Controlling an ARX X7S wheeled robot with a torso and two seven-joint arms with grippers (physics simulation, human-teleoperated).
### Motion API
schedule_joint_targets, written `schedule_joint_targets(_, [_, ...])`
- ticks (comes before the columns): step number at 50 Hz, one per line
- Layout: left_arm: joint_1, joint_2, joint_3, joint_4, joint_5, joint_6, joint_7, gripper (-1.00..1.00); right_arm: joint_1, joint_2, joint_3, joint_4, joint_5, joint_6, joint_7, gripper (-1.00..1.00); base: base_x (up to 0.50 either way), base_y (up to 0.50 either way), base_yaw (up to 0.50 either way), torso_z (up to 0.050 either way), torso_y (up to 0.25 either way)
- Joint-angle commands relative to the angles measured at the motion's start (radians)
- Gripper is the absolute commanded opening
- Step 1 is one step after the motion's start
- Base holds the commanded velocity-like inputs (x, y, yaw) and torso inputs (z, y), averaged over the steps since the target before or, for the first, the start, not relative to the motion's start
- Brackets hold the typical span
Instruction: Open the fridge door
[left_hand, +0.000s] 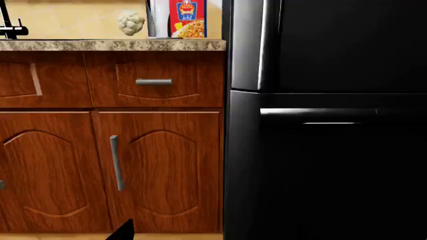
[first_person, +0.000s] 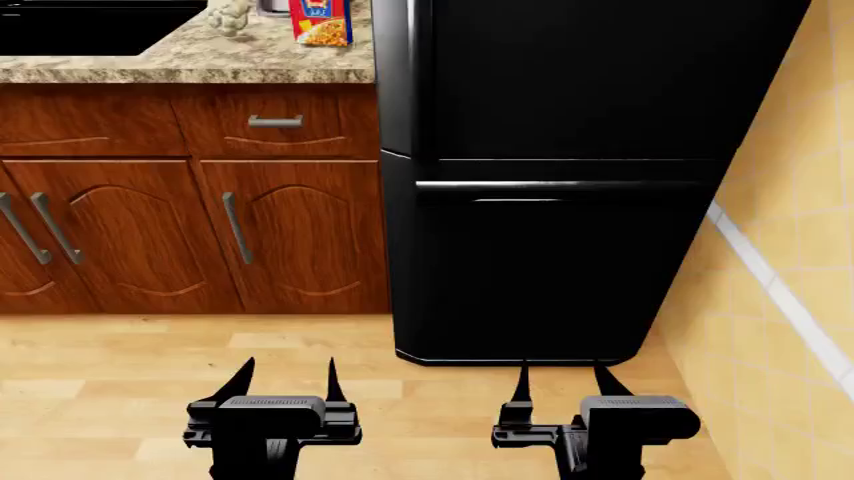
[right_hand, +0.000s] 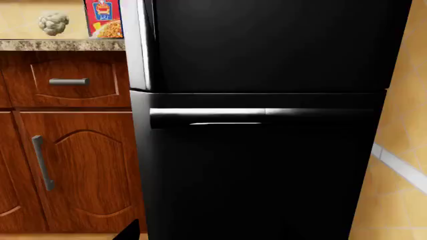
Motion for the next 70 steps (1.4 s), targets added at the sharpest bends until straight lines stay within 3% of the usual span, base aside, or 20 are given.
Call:
schedule_joint_targets(1, [-0.002, -0.016, 0.018, -0.003, -0.013, 0.002, -0.020, 1.00, 0.000, 0.015, -0.019, -0.002, 0.016, 0.001, 0.021, 1.00, 0.00, 0.00, 0.00, 0.000, 0.000])
schedule_joint_targets(20, [0.005, -0.066, 0.085, 0.006, -0.020, 0.013, -0.073, 1.00, 0.003, 0.059, -0.067, 0.001, 0.067, 0.012, 0.078, 1.00, 0.00, 0.00, 0.00, 0.000, 0.000])
schedule_joint_targets(21, [0.000, -0.179, 0.059, 0.497, -0.224, -0.356, -0.148, 1.00, -0.145, 0.386, 0.938, -0.435, 0.296, -0.054, 0.429, 1.00, 0.00, 0.00, 0.00, 0.000, 0.000])
schedule_joint_targets(22, [0.008, -0.014, 0.025, 0.002, 0.027, 0.019, -0.013, 1.00, 0.001, 0.008, -0.008, -0.001, 0.016, 0.016, 0.018, 1.00, 0.00, 0.00, 0.00, 0.000, 0.000])
schedule_joint_targets(24, [-0.005, -0.022, 0.048, -0.085, 0.031, 0.115, -0.028, 1.00, 0.003, 0.020, -0.017, 0.016, 0.028, -0.006, 0.032, 1.00, 0.00, 0.00, 0.00, 0.000, 0.000])
schedule_joint_targets(32, [-0.016, -0.049, 0.072, -0.090, 0.008, 0.101, -0.045, 1.00, -0.012, 0.044, -0.045, -0.061, 0.040, 0.047, 0.074, 1.00, 0.00, 0.00, 0.00, 0.000, 0.000])
schedule_joint_targets(38, [-0.035, -0.088, 0.040, 0.339, 0.002, -0.229, -0.068, 1.00, 0.005, 0.071, -0.093, -0.563, -0.064, 0.449, 0.117, 1.00, 0.00, 0.00, 0.00, 0.000, 0.000])
schedule_joint_targets(44, [-0.131, -0.117, 0.000, 0.724, -0.042, -0.586, -0.065, 1.00, 0.236, 0.091, -0.263, -1.045, -0.262, 1.088, 0.083, 1.00, 0.00, 0.00, 0.00, 0.000, 0.000])
schedule_joint_targets(46, [-0.165, -0.125, -0.014, 0.810, -0.061, -0.681, -0.062, 1.00, 0.278, 0.001, -0.292, -1.047, -0.483, 1.098, -0.091, 1.00, 0.00, 0.00, 0.00, 0.000, 0.000])
schedule_joint_targets(52, [-0.238, -0.138, -0.057, 0.961, -0.119, -0.869, -0.048, 1.00, 0.415, 0.000, -0.343, -1.047, -0.584, 1.175, -0.148, 1.00, 0.00, 0.00, 0.00, 0.000, 0.000])
schedule_joint_targets(57, [-0.284, -0.147, -0.082, 1.041, -0.152, -0.963, -0.050, 1.00, 0.618, 0.000, -0.448, -1.047, -0.797, 1.355, -0.305, 1.00, 0.00, 0.00, 0.00, 0.000, 0.000])
schedule_joint_targets(58, [-0.293, -0.158, -0.084, 1.046, -0.169, -0.969, -0.061, 1.00, 0.768, 0.000, -0.598, -1.047, -0.947, 1.505, -0.455, 1.00, 0.00, 0.00, 0.00, 0.000, 0.000])
schedule_joint_targets(60, [-0.304, -0.193, -0.086, 1.047, -0.235, -0.971, -0.112, 1.00, 0.497, 0.000, -0.376, -1.047, -0.697, 1.205, -0.225, 1.00, 0.00, 0.00, 0.00, 0.000, 0.000])
schedule_joint_targets(61, [-0.308, -0.219, -0.083, 1.047, -0.278, -0.968, -0.150, 1.00, 0.647, 0.000, -0.526, -1.047, -0.847, 1.355, -0.375, 1.00, 0.00, 0.00, 0.00, 0.000, 0.000])
schedule_joint_targets(62, [-0.308, -0.244, -0.079, 1.046, -0.320, -0.961, -0.187, 1.00, 0.508, 0.000, -0.376, -1.047, -0.697, 1.205, -0.225, 1.00, 0.00, 0.00, 0.00, 0.000, 0.000])
schedule_joint_targets(63, [-0.309, -0.266, -0.076, 1.046, -0.357, -0.957, -0.219, 1.00, 0.513, 0.000, -0.364, -1.047, -0.677, 1.205, -0.222, 1.00, 0.00, 0.00, 0.00, 0.000, 0.000])
schedule_joint_targets(65, [-0.306, -0.300, -0.071, 1.046, -0.415, -0.944, -0.271, 1.00, 0.795, 0.000, -0.561, -1.047, -0.891, 1.478, -0.435, 1.00, 0.32, 0.20, 0.00, 0.000, 0.000])
schedule_joint_targets(67, [-0.308, -0.316, -0.067, 1.044, -0.444, -0.942, -0.298, 1.00, 0.507, 0.000, -0.342, -1.047, -0.619, 1.178, -0.198, 1.00, 0.44, 0.30, 0.00, 0.000, 0.000])
schedule_joint_targets(69, [-0.306, -0.328, -0.066, 1.042, -0.461, -0.934, -0.313, 1.00, 0.684, 0.000, -0.416, -1.047, -0.758, 1.364, -0.309, 1.00, 0.45, 0.30, 0.00, 0.000, 0.000])
schedule_joint_targets(70, [-0.307, -0.332, -0.066, 1.041, -0.467, -0.934, -0.319, 1.00, 0.834, 0.000, -0.566, -1.047, -0.908, 1.514, -0.459, 1.00, 0.46, 0.29, 0.00, 0.000, 0.000])
